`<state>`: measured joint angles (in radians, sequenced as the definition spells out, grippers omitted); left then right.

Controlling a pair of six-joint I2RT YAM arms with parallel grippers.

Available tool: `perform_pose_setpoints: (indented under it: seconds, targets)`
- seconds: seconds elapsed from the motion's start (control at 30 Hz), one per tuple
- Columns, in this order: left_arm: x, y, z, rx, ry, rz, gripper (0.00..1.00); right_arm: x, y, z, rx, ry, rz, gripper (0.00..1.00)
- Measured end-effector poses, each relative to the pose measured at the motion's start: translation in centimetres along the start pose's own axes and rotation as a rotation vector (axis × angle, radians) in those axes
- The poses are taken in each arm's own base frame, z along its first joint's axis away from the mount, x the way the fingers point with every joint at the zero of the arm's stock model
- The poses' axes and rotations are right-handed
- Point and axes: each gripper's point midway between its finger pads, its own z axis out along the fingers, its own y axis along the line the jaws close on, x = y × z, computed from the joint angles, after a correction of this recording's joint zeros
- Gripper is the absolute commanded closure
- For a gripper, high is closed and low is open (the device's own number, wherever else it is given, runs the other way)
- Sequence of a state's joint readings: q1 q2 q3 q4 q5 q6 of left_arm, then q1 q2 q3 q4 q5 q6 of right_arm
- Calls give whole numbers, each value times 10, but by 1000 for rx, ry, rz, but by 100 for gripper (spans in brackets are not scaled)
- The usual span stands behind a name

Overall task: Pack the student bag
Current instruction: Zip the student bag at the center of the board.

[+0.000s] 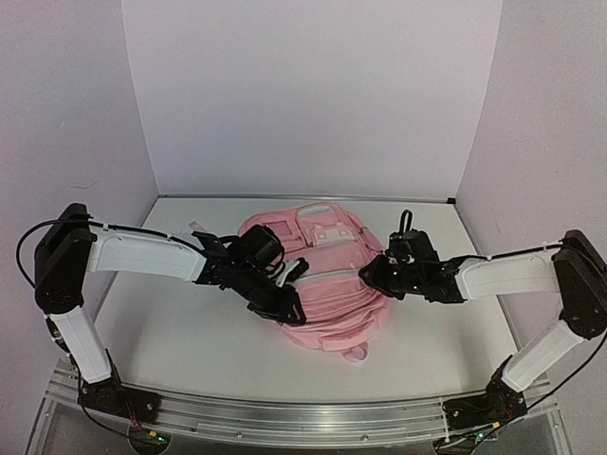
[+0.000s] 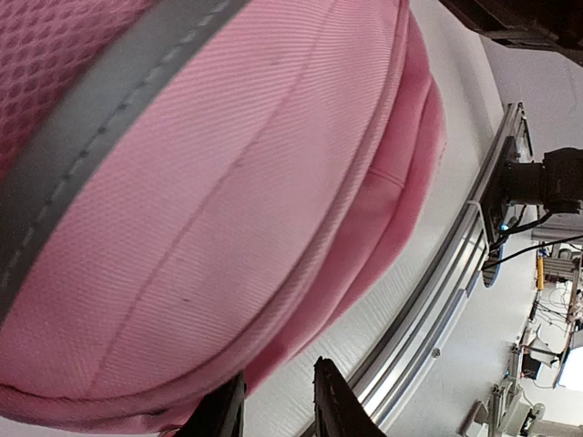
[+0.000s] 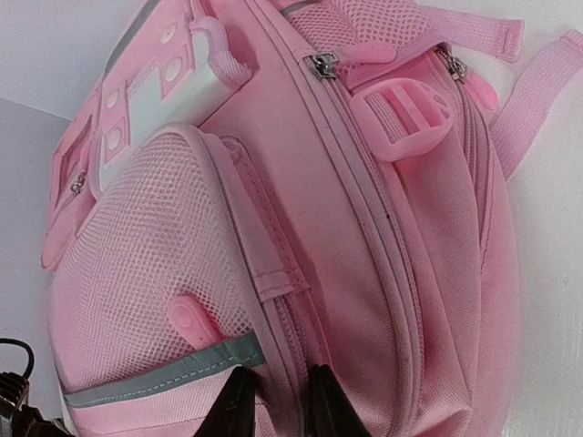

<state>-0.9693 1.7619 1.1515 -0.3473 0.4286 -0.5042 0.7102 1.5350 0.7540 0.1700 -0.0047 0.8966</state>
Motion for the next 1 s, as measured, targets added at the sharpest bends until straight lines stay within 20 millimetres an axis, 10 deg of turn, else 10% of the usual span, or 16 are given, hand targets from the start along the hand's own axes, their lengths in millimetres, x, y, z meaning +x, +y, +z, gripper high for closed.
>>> perform_pose_setpoints:
  seconds: [0.3,0.5,0.73,1.0]
  targets:
    - [-16,-25,-51,23,-156,26,51,-10,22,-40,-54,-54,-59,25]
    - [-37,-8,-82,11,-256,-56,47,0,56,-83,-128,-100,-119,32]
    - [-49,38,-89,7,-325,-257,39,70,101,-89,-169,2,-267,36]
    - [-58,38,-83,53,-355,-319,48,151,127,-49,-104,125,-443,49]
